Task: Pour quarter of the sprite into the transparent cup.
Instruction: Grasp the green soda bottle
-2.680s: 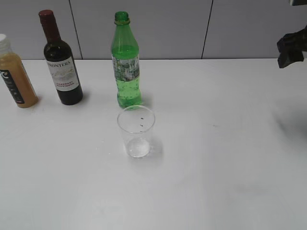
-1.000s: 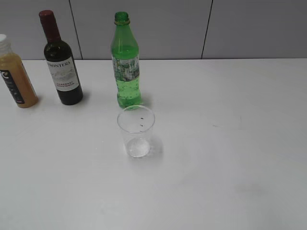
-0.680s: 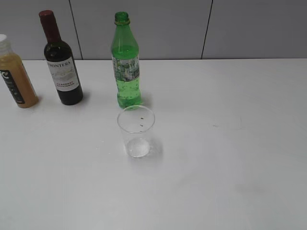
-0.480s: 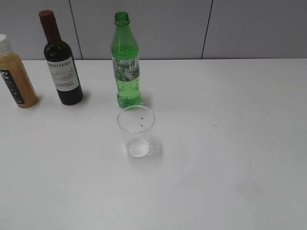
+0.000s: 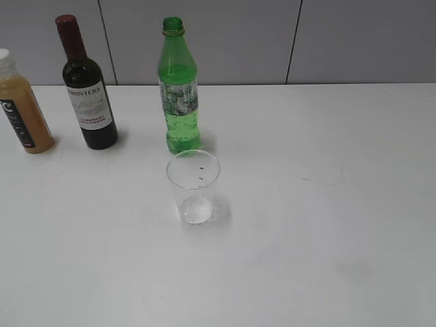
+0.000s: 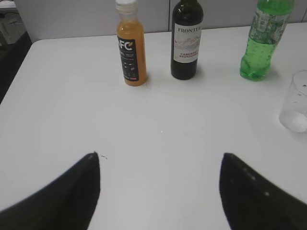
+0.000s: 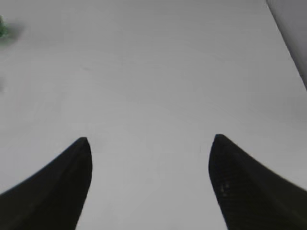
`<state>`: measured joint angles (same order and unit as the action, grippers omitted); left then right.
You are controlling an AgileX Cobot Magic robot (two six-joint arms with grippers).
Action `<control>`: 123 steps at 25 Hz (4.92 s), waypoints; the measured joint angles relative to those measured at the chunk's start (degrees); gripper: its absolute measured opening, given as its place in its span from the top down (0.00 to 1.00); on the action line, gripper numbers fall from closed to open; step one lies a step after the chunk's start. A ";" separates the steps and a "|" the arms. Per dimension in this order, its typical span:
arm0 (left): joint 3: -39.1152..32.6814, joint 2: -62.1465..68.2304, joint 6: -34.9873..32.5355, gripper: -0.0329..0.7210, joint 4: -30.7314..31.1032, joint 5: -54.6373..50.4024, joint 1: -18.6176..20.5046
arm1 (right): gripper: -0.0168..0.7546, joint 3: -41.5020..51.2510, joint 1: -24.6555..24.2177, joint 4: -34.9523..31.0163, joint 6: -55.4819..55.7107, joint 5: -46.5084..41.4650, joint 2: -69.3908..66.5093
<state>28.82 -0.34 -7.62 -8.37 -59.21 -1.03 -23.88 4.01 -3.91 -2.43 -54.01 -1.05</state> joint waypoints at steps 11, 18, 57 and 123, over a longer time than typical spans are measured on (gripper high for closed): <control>0.00 0.00 0.00 0.17 -0.25 0.00 0.00 | 0.22 0.11 0.00 -0.13 0.05 0.00 1.19; 0.36 0.00 0.00 0.17 -0.79 1.52 0.00 | 0.22 0.11 0.00 -0.18 0.05 0.00 1.19; 0.00 68.13 4.12 0.17 4.89 92.92 -17.89 | 0.22 0.11 0.00 -0.18 0.05 0.00 1.19; 27.74 124.81 19.48 0.11 41.89 118.08 -13.23 | 0.22 0.11 0.00 -0.57 0.05 0.00 1.19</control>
<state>56.56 124.46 11.86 33.52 58.87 -14.26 -23.77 4.01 -4.47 -2.38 -54.01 0.15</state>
